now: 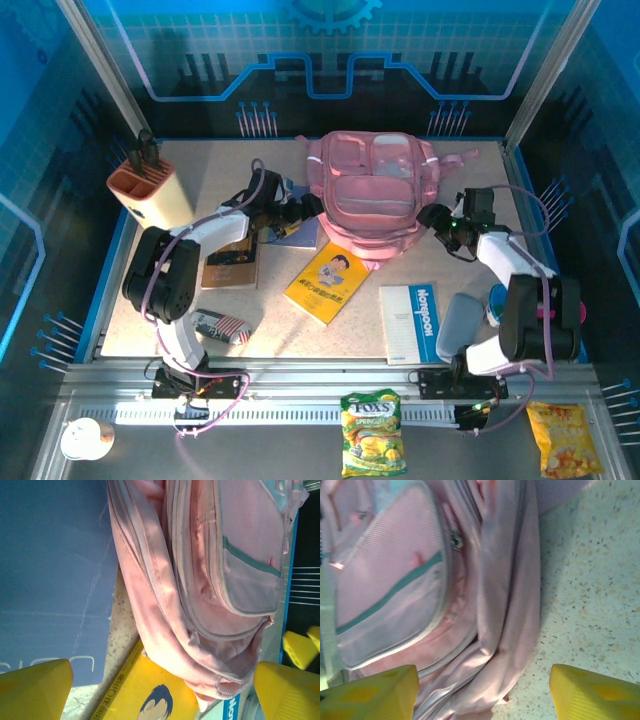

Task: Pack books, pencil case, and school supplies into a backpack

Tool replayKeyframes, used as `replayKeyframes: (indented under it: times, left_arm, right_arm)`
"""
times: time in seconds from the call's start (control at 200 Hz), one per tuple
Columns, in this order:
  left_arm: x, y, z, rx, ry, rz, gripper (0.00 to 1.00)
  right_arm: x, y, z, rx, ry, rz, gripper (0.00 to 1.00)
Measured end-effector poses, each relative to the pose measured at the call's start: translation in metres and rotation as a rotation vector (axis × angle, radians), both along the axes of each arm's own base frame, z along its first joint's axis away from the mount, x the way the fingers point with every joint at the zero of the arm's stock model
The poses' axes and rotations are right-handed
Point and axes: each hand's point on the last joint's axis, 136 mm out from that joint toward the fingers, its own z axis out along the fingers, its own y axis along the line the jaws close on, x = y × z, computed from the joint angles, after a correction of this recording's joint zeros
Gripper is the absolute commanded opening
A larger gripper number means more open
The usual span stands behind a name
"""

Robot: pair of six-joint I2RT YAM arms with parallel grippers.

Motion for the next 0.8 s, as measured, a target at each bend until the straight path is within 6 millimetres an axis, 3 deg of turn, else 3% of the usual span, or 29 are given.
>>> replayKeyframes:
  times: [0.275,0.345,0.475,0.62,0.72,0.8]
  left_arm:
    - [-0.014,-0.029,-0.006,-0.081,0.025,-0.002,0.92]
    - [-0.014,-0.037,-0.009,-0.096,0.033,-0.009,0.92]
    - [-0.012,-0.047,-0.026,-0.106,0.078,-0.015,0.92]
    - [0.001,-0.055,-0.034,-0.112,0.092,-0.017,0.92]
    - [0.011,-0.059,-0.024,-0.12,0.07,-0.022,0.92]
    - [0.018,-0.06,-0.014,-0.12,0.055,-0.025,0.92]
  right_arm:
    - [0.021,0.017,-0.029,0.107,0.059,0.064,0.62]
    - [0.022,0.021,-0.034,0.131,0.068,0.075,0.54]
    - [0.022,0.027,-0.04,0.17,0.085,0.083,0.27]
    - [0.023,0.033,-0.036,0.21,0.072,0.1,0.09]
    - [0.021,0.036,-0.027,0.232,0.051,0.099,0.06]
    - [0.02,0.039,-0.007,0.249,0.011,0.105,0.05]
